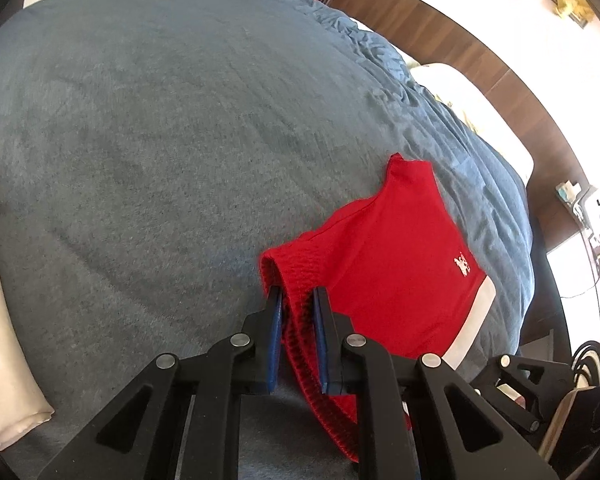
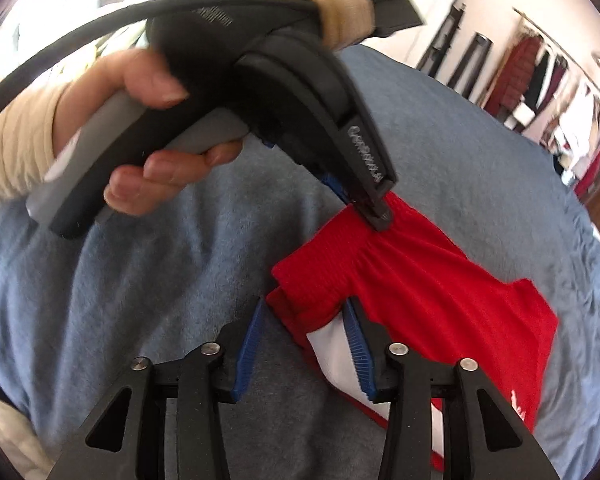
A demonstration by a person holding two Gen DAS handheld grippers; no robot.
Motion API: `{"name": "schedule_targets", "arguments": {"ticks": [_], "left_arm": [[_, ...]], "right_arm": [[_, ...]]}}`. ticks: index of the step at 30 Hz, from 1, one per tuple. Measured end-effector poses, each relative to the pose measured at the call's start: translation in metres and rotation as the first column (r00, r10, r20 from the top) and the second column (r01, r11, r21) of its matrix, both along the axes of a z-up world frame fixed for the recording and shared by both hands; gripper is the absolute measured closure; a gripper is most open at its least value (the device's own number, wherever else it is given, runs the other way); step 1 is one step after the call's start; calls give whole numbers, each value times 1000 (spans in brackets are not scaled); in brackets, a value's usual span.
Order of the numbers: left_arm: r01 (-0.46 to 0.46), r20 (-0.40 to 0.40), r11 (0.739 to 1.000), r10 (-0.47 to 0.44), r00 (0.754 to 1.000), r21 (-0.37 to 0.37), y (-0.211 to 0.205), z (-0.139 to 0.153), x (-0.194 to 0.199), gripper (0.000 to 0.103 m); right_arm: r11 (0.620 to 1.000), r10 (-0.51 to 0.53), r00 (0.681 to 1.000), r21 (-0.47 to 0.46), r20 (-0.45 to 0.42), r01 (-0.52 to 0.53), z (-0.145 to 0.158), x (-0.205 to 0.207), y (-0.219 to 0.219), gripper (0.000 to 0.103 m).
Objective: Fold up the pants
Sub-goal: 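Grasp the white-striped hem with the right gripper while the left gripper holds the waistband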
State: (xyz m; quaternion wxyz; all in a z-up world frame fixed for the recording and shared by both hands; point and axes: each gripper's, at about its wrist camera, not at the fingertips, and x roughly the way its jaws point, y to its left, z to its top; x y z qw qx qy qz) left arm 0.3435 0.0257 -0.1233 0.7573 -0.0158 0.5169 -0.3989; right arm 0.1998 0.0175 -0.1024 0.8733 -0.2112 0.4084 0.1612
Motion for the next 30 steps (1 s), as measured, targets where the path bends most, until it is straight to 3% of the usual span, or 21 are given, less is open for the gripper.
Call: {"name": "schedule_targets", "arguments": {"ticks": [6,10,14,17,20,30], "left_arm": [[-6,-8,1000,6,1000,-3,3,-5,1,87],[-8,-7,1000,8,1000,-10,6,-5,1,87],[6,4,1000,-6,1000,3,6,-4,-2,87],[-5,3,1000,5,1000,0,5,0,-4,88],[-35,-8,999,35,999,11,1,7,-6,88],[-47,62,998,45,997,34,-29,55,-20,88]], "right_arm": [[999,4,1000,-36,26,-3,-9,4,3,57],[1000,-23,999,-2,39,23,-6,-1,-2,58],[996,-67,995,64,69,63,7,-5,-14,79],[991,-103,991,98,80,95,16,-7,-23,86],[987,-122,989,117,81,112,21,-6,-30,88],[969,-178,975,195,130,151,47,-16,-55,88]]}}
